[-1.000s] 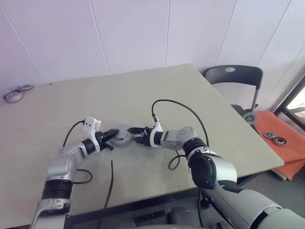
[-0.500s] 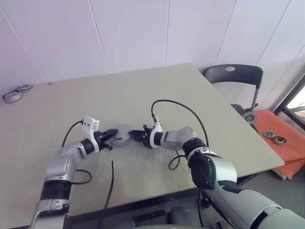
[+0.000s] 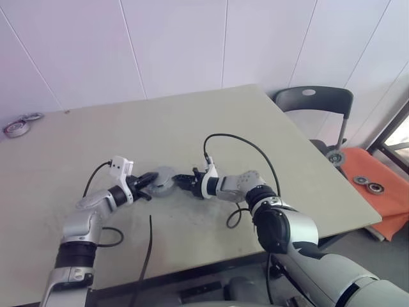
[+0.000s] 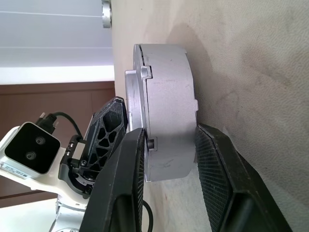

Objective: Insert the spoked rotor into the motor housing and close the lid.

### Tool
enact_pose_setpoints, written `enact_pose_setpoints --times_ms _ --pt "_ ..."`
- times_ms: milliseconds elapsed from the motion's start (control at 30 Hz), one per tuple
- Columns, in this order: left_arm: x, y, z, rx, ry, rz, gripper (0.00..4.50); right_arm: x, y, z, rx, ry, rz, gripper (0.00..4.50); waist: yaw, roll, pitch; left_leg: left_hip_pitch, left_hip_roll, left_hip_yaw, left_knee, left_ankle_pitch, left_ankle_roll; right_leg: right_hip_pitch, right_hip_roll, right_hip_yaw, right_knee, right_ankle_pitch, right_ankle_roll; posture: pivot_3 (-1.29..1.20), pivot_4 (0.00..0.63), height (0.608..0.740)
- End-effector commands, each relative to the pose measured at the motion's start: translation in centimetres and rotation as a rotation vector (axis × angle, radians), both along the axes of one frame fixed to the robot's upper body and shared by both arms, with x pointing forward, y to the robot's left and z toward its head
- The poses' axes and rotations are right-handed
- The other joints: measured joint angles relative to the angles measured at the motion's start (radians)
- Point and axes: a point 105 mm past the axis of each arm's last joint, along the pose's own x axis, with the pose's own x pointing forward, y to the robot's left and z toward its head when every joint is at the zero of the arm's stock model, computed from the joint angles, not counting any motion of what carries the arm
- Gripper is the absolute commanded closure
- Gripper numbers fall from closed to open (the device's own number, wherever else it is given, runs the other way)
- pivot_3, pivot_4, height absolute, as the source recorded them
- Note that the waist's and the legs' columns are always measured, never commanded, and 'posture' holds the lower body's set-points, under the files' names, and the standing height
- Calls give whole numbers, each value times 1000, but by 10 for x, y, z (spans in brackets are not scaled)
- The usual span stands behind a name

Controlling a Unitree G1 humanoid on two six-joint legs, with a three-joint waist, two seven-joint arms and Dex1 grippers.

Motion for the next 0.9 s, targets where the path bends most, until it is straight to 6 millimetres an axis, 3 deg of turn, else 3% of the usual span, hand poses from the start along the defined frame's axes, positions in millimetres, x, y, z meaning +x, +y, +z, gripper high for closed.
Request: enact_pose_setpoints --times_ms 33,433,700,900 --pt "3 2 8 -10 -32 10 4500 -14 12 -6 1 47 61 3283 0 0 0 0 0 0 0 0 0 0 0 0 0 0 0 0 0 740" --pt "2 2 10 -20 -34 10 4500 -11 16 28 191 -2 105 3304 -3 -1 1 -8 0 0 1 0 0 -8 0 0 0 3 -3 0 0 740" --pt "-1 9 12 -15 -32 18 4500 -10 3 2 89 29 44 3305 0 -2 1 -14 0 0 3 0 0 -13 0 0 1 5 -4 0 0 740" --pt "0 12 12 -10 -36 33 4500 -9 1 -3 55 20 32 3305 1 -2 1 -13 0 0 6 1 0 -11 0 0 1 5 -2 0 0 740"
